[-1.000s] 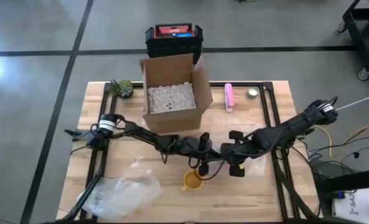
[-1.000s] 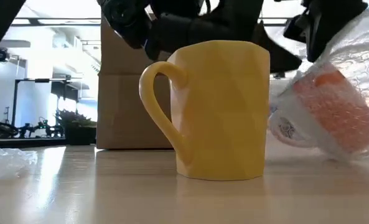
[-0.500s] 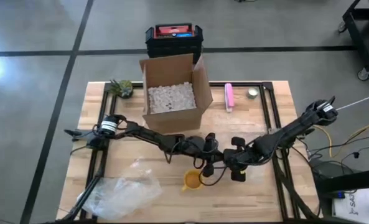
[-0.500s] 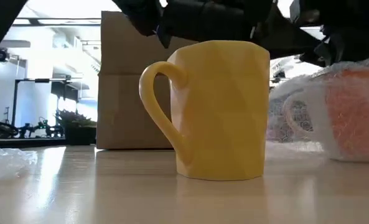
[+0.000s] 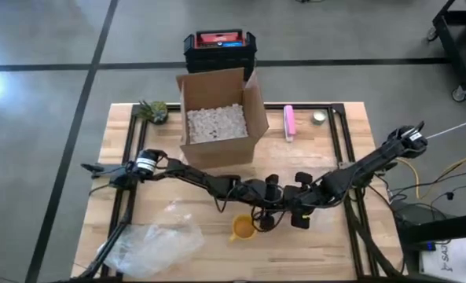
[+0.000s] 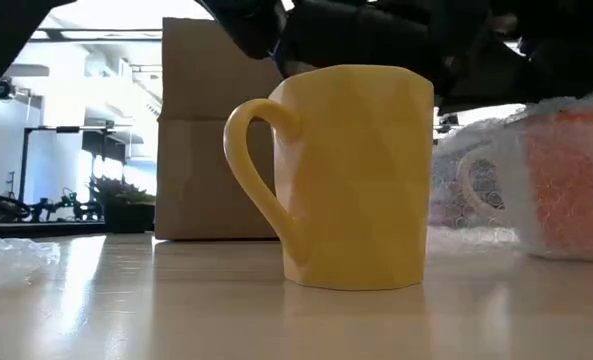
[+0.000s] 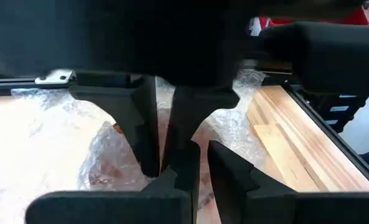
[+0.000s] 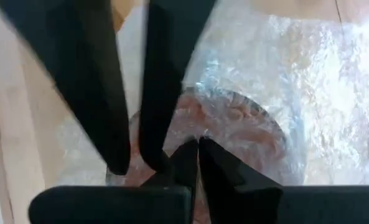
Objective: Wrap mug
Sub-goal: Wrap the orange mug in the right transparent bubble wrap
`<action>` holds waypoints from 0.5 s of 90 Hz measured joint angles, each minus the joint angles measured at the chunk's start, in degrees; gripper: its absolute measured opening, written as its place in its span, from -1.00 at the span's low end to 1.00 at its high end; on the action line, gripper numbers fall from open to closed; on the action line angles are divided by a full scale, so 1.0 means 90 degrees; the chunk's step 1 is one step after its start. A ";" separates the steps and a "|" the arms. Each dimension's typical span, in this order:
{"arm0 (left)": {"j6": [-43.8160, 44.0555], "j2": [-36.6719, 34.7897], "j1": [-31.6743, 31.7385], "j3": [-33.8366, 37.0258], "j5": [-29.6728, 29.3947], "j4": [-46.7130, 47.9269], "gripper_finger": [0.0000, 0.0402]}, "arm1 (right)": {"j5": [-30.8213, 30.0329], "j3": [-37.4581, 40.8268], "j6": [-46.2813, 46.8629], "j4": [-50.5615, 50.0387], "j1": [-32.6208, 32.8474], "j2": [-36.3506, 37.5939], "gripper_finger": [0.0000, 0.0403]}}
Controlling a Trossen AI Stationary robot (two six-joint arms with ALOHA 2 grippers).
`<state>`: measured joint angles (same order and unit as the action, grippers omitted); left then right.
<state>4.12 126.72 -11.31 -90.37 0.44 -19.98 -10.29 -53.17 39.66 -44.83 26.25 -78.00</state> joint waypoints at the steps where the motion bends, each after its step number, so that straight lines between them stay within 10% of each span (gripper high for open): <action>1: -0.0009 0.0000 -0.0006 0.0000 0.0000 0.0004 -0.90 | 0.0001 0.0000 0.0048 0.0003 -0.0003 0.0000 -1.00; 45: -0.0194 0.0279 -0.0044 0.0005 -0.0446 -0.0771 -0.90 | -0.0035 -0.0010 0.1039 0.0078 -0.0086 0.0010 -1.00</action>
<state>2.37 129.23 -11.70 -90.32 -3.57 -26.92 -10.60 -53.25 49.01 -44.13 25.47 -77.91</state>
